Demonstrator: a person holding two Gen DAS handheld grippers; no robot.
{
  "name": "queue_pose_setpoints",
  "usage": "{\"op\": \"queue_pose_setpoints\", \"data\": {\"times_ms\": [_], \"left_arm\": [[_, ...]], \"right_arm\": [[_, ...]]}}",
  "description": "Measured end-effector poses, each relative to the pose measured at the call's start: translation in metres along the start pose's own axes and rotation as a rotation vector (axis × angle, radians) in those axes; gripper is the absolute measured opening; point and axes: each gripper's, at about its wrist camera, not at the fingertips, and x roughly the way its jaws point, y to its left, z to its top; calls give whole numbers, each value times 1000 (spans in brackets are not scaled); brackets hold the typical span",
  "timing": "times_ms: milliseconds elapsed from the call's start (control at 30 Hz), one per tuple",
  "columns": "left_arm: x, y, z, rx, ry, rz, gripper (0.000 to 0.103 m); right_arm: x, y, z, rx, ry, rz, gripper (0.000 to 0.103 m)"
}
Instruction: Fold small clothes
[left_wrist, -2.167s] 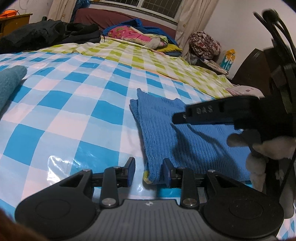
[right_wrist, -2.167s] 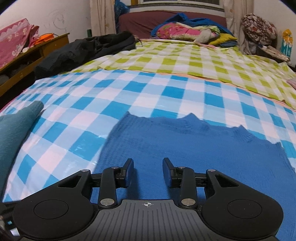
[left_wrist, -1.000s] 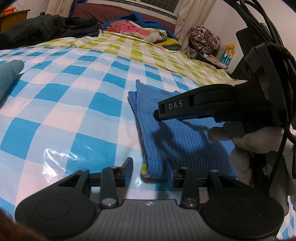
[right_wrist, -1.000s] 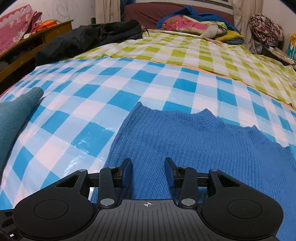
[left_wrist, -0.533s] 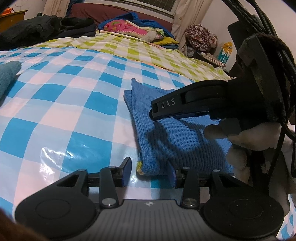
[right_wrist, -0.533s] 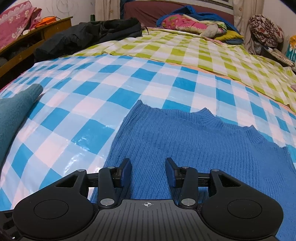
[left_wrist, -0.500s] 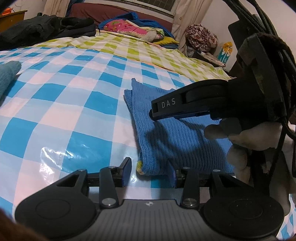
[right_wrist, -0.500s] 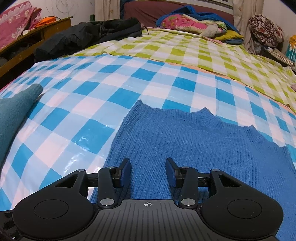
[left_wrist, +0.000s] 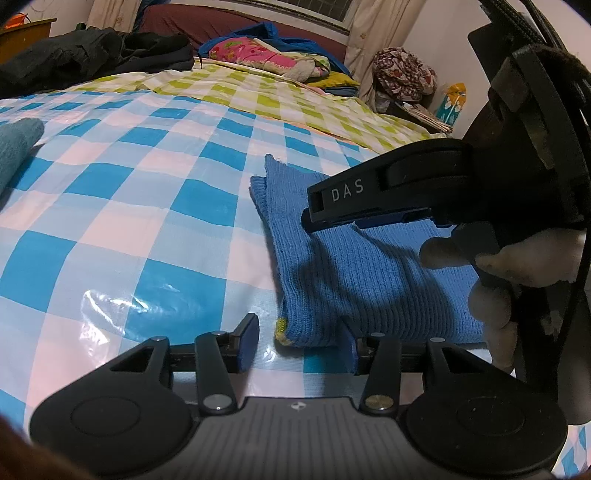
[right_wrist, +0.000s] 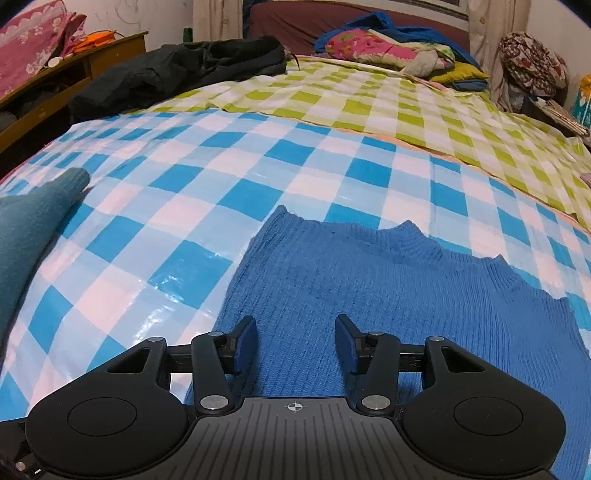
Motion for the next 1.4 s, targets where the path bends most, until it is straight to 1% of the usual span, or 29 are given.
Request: {"op": "queue_pose_setpoints", "data": {"times_ms": [500,900,1067,1133,1400], "left_arm": [[-1,5,1,-17,-2,-1,52],[1,8,0,-39,-8,-21,52],[2,9,0,-43,-8,-27,52],[1,8,0,-44,-8,-29,52],[3,4,-2,-34,-11,-21,52]], "right_arm": [[-1,8,13,-45,8,-3,52],[26,15,33,-1,36,9,53],[39,27,37,-16,53,9,54],[43,33,37,-33,55,-7,58],[59,49,35,-143,79,-106,58]]}}
